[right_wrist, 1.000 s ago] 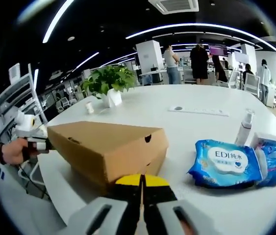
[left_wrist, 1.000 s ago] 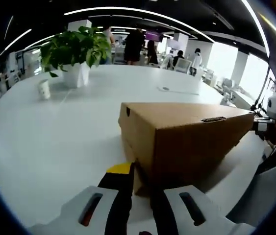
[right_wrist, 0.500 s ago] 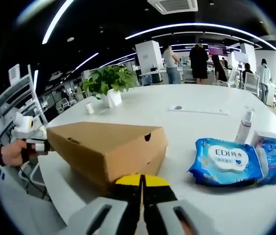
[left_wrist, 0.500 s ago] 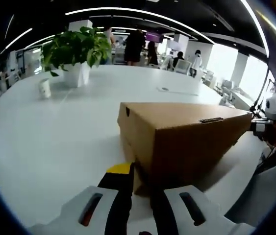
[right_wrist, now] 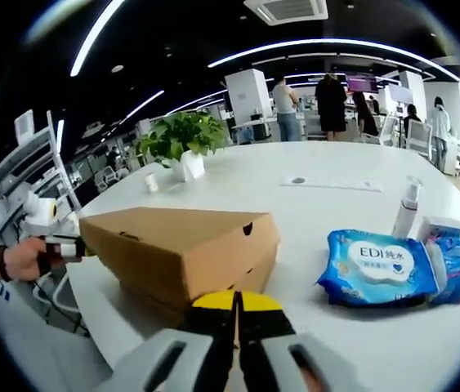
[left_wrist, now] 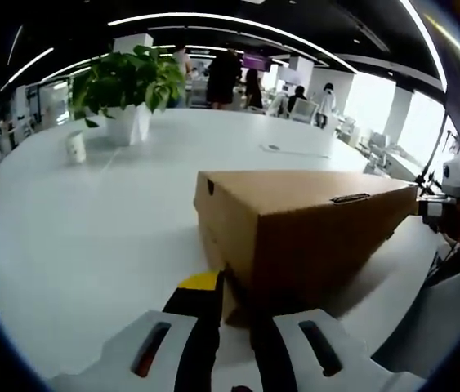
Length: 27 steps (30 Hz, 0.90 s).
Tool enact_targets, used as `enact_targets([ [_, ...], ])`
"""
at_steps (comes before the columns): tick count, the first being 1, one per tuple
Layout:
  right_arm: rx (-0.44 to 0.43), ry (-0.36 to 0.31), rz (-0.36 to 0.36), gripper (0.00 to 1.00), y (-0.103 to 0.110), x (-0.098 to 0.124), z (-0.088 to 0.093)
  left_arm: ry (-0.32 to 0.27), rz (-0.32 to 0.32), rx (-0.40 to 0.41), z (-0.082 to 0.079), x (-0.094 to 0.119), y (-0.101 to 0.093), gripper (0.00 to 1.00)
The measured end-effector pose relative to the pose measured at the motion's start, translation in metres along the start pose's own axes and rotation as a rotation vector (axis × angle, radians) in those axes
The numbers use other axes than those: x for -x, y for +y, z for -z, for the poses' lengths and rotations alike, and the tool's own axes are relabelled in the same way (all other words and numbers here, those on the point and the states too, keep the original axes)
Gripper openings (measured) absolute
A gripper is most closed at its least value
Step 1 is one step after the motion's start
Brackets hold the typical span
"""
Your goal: Operate the shoe box by opening the lid, removing the specified soft item, and placing it in the target area until the item is outside and the box remains undamaged.
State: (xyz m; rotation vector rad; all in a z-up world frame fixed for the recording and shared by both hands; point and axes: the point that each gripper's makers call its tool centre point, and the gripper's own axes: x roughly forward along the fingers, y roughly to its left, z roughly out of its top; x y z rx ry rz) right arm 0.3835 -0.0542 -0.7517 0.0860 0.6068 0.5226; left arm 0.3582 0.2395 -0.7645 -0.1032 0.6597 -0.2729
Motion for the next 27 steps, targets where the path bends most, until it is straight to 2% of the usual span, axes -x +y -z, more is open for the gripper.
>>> enact_targets([
  [8,-0.005,-0.003,-0.006,0.00,0.004,0.002,-0.003,0.036,-0.005,-0.087,-0.001,0.009,0.001,0.08],
  [27,-0.028,0.004,-0.019,0.00,0.008,-0.005,0.002,0.029,0.022,-0.065,0.011,0.019,0.003,0.10],
])
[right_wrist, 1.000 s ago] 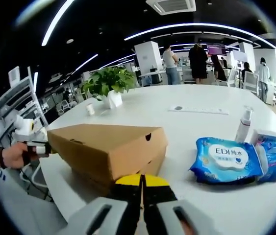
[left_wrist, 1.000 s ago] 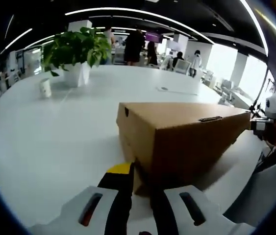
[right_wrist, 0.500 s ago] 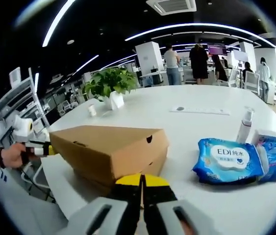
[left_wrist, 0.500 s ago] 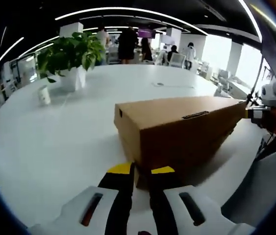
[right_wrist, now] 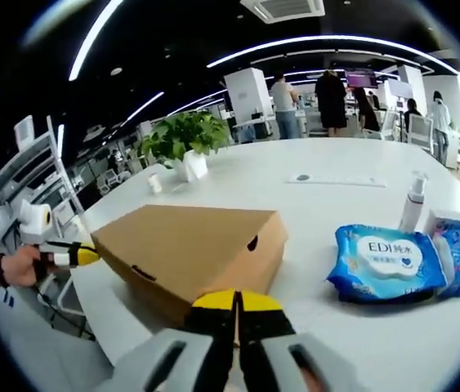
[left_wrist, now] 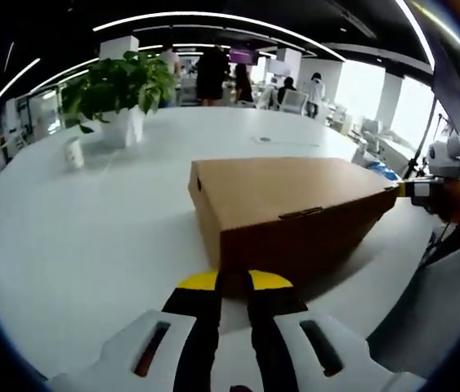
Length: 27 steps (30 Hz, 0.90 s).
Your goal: Operate the shoe box by opening the lid, removing the specified soft item, and placing it in the target area until the item is outside and the box remains undamaged.
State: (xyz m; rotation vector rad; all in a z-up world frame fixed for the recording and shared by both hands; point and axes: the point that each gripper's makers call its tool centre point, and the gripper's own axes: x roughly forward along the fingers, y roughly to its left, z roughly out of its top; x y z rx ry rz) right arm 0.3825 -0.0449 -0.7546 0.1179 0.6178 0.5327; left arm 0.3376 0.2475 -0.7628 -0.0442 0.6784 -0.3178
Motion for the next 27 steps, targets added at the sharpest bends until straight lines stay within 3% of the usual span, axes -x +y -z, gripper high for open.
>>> enact_targets([
  [8,0.020,-0.006,-0.021,0.00,0.001,0.005,-0.003,-0.010,-0.005,-0.006,-0.003,0.006,0.000,0.09],
  [18,-0.007,-0.038,-0.045,0.00,0.001,0.011,-0.016,-0.053,-0.025,0.069,-0.012,0.016,0.012,0.12],
  [27,-0.076,-0.058,-0.094,0.21,0.016,0.005,-0.029,-0.101,-0.007,0.104,-0.037,0.012,0.009,0.21],
])
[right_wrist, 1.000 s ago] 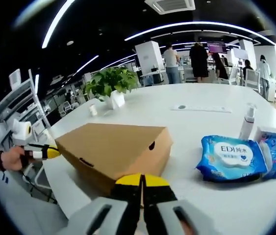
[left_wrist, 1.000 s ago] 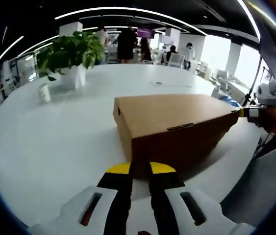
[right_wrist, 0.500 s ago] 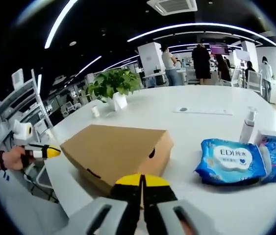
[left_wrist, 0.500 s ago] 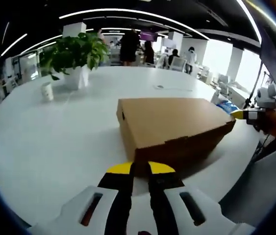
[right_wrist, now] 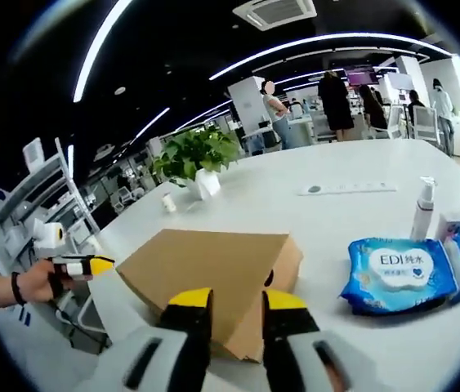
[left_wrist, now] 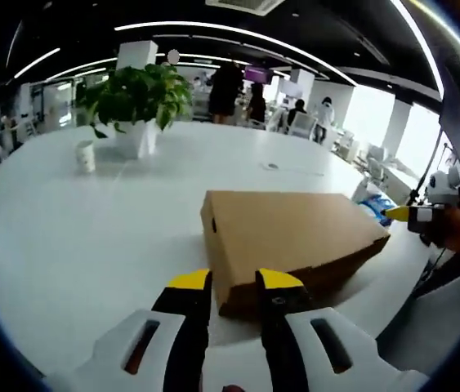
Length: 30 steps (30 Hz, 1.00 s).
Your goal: Operate the shoe box by opening the lid, removing the specified soft item, and placing it in the target area until the item is outside and the box remains undamaged.
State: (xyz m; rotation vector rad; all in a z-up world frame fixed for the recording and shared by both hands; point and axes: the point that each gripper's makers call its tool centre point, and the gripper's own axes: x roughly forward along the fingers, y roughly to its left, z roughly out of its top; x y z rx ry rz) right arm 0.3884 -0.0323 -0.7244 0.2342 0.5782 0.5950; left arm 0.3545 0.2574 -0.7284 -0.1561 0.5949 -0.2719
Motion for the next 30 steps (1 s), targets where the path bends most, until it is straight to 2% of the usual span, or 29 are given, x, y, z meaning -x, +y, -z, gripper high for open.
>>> enact_targets([
  [6,-0.058,0.025,-0.022,0.25,0.006,-0.007,0.009,0.015,0.025,0.031,-0.001,-0.012,-0.005,0.24],
  [8,-0.092,0.053,-0.028,0.31,0.009,-0.009,0.018,0.031,0.024,0.020,0.002,-0.016,-0.008,0.25],
  [13,-0.084,0.096,-0.014,0.32,0.011,-0.012,0.036,0.070,0.032,0.002,0.009,-0.022,-0.010,0.26],
  [18,-0.078,0.127,-0.003,0.31,0.003,-0.017,0.047,0.122,0.033,-0.001,0.022,-0.026,-0.009,0.26],
  [24,-0.076,0.114,0.005,0.30,-0.003,-0.019,0.049,0.129,0.031,0.014,0.019,-0.030,-0.009,0.26],
  [30,-0.096,0.095,0.041,0.29,-0.017,-0.022,0.036,0.128,0.029,0.008,0.011,-0.046,-0.017,0.25],
])
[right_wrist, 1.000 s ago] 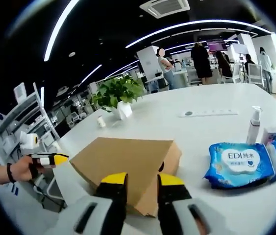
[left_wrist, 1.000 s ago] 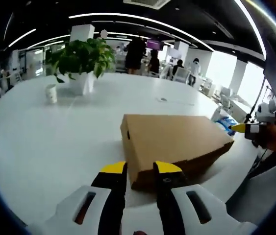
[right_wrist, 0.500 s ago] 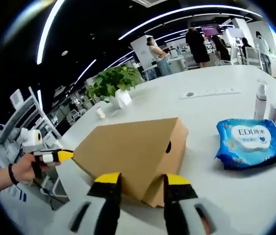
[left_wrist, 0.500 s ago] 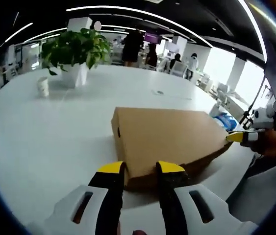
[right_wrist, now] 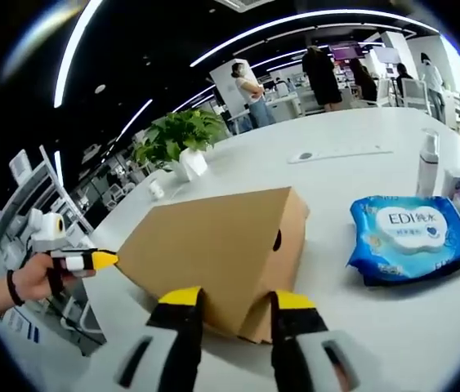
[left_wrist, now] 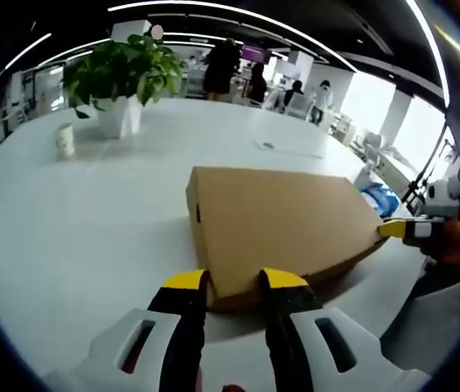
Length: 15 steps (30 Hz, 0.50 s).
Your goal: Operate the shoe box by opening the lid, removing the specified soft item, and placing it in the target area until the item is outside and the box remains undamaged.
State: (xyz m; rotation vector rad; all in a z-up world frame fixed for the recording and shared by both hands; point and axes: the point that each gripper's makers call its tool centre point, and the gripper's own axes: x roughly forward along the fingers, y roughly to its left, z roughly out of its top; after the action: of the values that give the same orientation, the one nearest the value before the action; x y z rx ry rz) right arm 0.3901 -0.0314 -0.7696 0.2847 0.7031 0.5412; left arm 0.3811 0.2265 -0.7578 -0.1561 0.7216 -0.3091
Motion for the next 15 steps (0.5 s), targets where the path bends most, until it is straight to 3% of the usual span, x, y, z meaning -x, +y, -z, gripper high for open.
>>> enact_targets([
  [15,-0.050,-0.001,0.063,0.28,-0.048,-0.010,-0.039,-0.015,0.009,-0.010,-0.033,-0.049,-0.024,0.25],
])
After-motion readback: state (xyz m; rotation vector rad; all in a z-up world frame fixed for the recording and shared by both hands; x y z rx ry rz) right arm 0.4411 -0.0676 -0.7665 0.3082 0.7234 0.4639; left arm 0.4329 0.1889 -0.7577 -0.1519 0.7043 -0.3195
